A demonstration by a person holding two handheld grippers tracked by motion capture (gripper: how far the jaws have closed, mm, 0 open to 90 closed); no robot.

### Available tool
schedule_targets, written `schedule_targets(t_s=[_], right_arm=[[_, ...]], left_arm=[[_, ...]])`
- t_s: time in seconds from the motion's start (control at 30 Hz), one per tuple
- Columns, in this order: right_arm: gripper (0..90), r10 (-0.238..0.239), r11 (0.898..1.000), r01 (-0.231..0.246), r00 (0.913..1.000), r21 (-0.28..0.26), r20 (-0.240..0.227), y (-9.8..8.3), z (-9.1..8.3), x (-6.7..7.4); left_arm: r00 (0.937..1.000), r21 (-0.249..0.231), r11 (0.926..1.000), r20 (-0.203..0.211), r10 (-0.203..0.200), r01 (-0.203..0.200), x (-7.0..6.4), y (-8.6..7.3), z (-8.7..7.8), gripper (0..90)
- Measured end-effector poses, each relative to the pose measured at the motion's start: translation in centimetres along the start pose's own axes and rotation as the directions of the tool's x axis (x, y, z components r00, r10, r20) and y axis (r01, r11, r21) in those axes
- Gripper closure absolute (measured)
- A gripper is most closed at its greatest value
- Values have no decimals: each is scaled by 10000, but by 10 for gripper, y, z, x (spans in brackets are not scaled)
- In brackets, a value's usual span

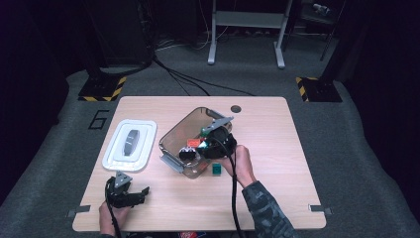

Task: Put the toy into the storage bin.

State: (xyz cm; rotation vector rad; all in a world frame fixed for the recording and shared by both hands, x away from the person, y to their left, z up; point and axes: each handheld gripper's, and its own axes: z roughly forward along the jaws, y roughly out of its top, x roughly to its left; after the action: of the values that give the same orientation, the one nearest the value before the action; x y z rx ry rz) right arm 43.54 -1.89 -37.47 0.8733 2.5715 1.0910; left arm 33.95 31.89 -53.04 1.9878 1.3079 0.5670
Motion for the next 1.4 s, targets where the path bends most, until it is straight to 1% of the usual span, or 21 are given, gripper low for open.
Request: schedule_targets(t_s=[0.03,0.13,0.27,0.3,0.37,0.47,0.5,0.6,0.67,0.7,0.83,0.87,0.93,0.97,1.03,1.07,1.1,1.23,1.33,1.37,1.4], right_arm=[[589,-76,10000,76,9999,28,-75,0,2,1],[589,-88,9998,92,9998,183,-205,-2,6,3],[589,-63,9997,71,9995,224,-320,-5,10,7],[588,-127,9995,135,9994,279,-308,-5,12,7],[588,-64,9991,79,9993,426,-357,-4,14,9],[584,-238,9982,263,9986,533,-482,-3,15,10],[576,-140,9980,170,9987,605,-498,-3,16,12],[436,-185,9979,217,9984,614,-526,-3,15,13],[356,-49,9988,70,9990,475,-447,-4,11,13],[317,-90,9992,106,9990,373,-429,-5,8,11],[212,102,9999,-104,9997,-70,-210,-11,-7,8],[193,232,9996,-234,9996,-147,-148,-14,-11,7],[161,337,9989,-337,9994,-319,1,-21,-16,4],[149,491,9983,-489,9988,-325,81,-27,-19,3],[146,623,9974,-618,9980,-359,134,-37,-19,0],[143,739,9968,-733,9971,-334,186,-43,-19,-1],[140,866,9960,-859,9959,-258,265,-49,-17,-3],[114,1345,9909,-1335,9882,-184,735,-74,-3,-9],[115,1703,9854,-1699,9812,-120,908,-91,11,-11],[121,1845,9828,-1841,9791,-126,861,-97,17,-12],[119,2003,9794,-2018,9748,56,983,-101,23,-12]], left_arm=[[10000,-1,10000,1,-5,5,0,0,0,139],[10000,1,10000,1,-1,1,0,0,0,139],[10000,-3,10000,-10,9,-9,0,0,0,140],[10000,4,10000,-7,11,-11,0,0,0,140],[10000,2,10000,-10,8,-8,0,0,0,139],[10000,3,10000,-4,5,-5,0,0,0,140],[10000,-1,10000,-5,10,-10,0,0,0,140],[10000,-4,10000,-7,8,-8,0,0,0,140],[10000,5,10000,-5,8,-8,0,0,0,140],[10000,1,10000,-8,12,-12,0,0,0,140],[10000,0,10000,-10,8,-8,0,0,0,140],[10000,-13,10000,-13,21,-21,0,0,0,140],[10000,-14,10000,-16,24,-24,0,0,0,140],[10000,-10,10000,-15,16,-16,0,0,0,139],[10000,-10,10000,-17,15,-15,0,0,0,139],[10000,-85,10000,-65,0,0,-1,0,1,139],[10000,-38,10000,-54,23,-23,0,0,0,139],[10000,-65,10000,-79,15,-15,-1,0,1,139],[10000,-67,10000,-78,9,-10,-1,0,1,139],[10000,-68,10000,-71,15,-15,-1,0,1,139],[10000,-71,10000,-89,19,-20,-1,0,1,139]])
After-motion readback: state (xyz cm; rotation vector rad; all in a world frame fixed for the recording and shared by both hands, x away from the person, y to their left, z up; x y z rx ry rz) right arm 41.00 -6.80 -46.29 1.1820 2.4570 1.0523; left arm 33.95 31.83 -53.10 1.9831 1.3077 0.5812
